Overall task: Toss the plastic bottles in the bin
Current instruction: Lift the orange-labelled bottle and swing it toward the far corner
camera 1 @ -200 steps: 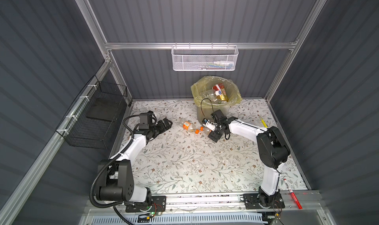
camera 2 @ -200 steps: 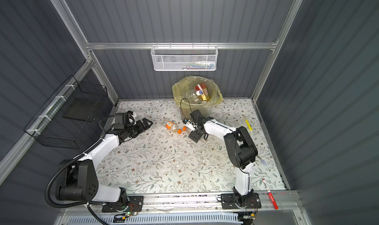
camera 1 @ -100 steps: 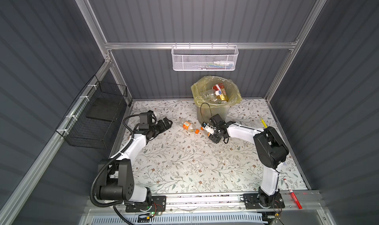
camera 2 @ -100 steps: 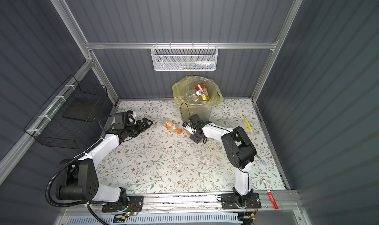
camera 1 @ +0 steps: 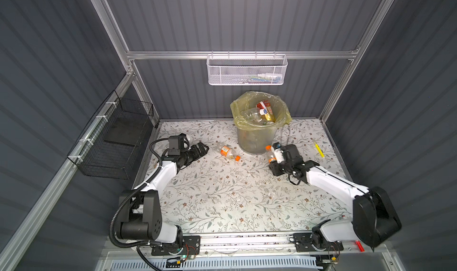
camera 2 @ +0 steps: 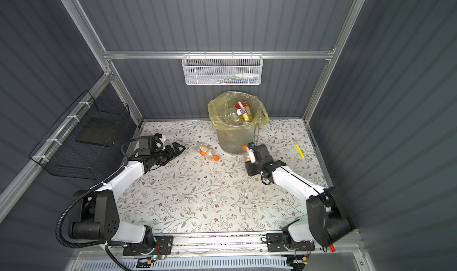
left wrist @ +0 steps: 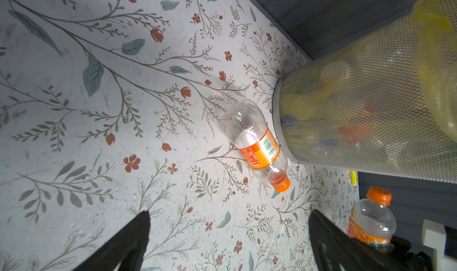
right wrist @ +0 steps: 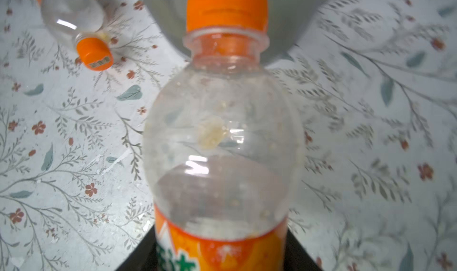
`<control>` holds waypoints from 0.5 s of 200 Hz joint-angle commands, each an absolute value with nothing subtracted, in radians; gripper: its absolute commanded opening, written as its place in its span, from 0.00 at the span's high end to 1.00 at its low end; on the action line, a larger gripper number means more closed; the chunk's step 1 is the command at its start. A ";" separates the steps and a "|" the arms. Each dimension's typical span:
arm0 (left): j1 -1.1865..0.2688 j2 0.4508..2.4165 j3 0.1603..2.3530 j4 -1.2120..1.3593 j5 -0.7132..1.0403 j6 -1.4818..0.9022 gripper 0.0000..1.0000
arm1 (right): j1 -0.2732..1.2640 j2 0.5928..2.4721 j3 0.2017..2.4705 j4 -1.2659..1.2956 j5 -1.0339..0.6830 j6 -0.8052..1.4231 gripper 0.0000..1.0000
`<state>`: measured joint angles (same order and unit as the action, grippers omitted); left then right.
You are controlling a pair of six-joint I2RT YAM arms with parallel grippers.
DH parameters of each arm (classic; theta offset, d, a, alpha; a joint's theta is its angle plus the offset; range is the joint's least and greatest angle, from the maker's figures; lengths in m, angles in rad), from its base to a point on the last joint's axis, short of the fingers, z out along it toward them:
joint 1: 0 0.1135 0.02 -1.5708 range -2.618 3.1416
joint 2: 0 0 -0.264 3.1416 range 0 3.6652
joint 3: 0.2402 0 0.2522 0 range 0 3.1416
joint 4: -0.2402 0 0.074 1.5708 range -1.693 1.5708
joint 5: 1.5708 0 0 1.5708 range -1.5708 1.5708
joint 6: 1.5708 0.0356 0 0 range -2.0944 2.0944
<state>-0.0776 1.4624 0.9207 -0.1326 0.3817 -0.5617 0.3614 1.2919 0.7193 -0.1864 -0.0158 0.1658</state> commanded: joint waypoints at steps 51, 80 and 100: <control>-0.076 1.501 0.891 -0.099 0.433 -0.576 0.02 | 0.018 1.042 0.464 -0.132 -0.227 0.575 0.44; -0.103 1.499 0.853 -0.101 0.428 -0.583 0.02 | 0.015 1.094 0.709 -0.285 -0.290 0.493 0.45; -0.140 1.485 0.838 -0.101 0.394 -0.582 0.02 | 0.044 1.191 1.079 -0.446 -0.300 0.436 0.44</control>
